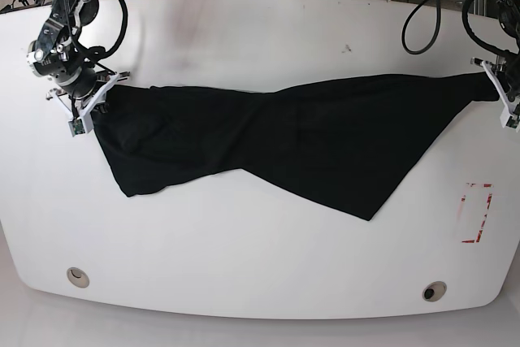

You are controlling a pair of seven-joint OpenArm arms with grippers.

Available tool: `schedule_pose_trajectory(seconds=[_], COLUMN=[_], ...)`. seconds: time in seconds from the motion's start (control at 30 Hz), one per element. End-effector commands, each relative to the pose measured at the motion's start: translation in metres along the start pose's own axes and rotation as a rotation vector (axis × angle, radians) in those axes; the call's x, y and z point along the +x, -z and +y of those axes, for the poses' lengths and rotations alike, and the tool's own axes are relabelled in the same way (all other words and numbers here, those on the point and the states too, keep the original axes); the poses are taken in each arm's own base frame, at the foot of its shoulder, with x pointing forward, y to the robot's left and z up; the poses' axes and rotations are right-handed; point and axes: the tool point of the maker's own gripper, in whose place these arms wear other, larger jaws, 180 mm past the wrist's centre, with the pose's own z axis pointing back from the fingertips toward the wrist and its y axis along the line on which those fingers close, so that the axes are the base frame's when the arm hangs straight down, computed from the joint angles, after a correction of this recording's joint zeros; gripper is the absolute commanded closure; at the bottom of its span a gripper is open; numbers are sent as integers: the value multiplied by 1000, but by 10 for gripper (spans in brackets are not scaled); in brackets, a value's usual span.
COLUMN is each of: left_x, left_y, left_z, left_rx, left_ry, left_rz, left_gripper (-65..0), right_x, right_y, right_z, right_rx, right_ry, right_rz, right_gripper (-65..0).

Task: Fold the T-shirt properly
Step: 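Lay the shirt down with both grippers, stretched between them, then release the shirt with the left gripper and regrasp it nearer the middle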

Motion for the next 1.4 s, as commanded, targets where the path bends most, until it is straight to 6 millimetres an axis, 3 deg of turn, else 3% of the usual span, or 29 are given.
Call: schedule_pose_trajectory(seconds=[0.0, 0.2, 0.43, 0.7, 0.83, 1.0, 1.17, 1.37], left_x=[0, -15, -21, -23, -19, 20, 63, 118], left_y=[-6, -6, -7, -7, -6, -10, -13, 12], left_z=[8, 11, 12, 12, 10, 15, 17, 3], left_rx=[25, 32, 36, 35, 26, 42, 57, 10], left_ry=[19, 50, 58, 64, 58, 18, -20, -54], left_rz=[-5, 26, 43, 50, 36, -70, -171, -187], left_gripper=[0, 0, -135, -181, -340, -471, -478, -483], right_x=[11, -2, -12, -18, -19, -18, -17, -15], right_y=[-6, -7, -8, -9, -9, -9, -9, -8], right_z=[-5, -3, -1, 0, 0, 1, 1, 1], right_rx=[-13, -9, -7, -4, -4, -2, -3, -1], right_ry=[-13, -10, -6, -7, -7, -3, -4, -3], right_rz=[-46, -19, 2, 14, 16, 14, 11, 6], right_gripper=[0, 0, 0, 0, 0, 0, 0, 0])
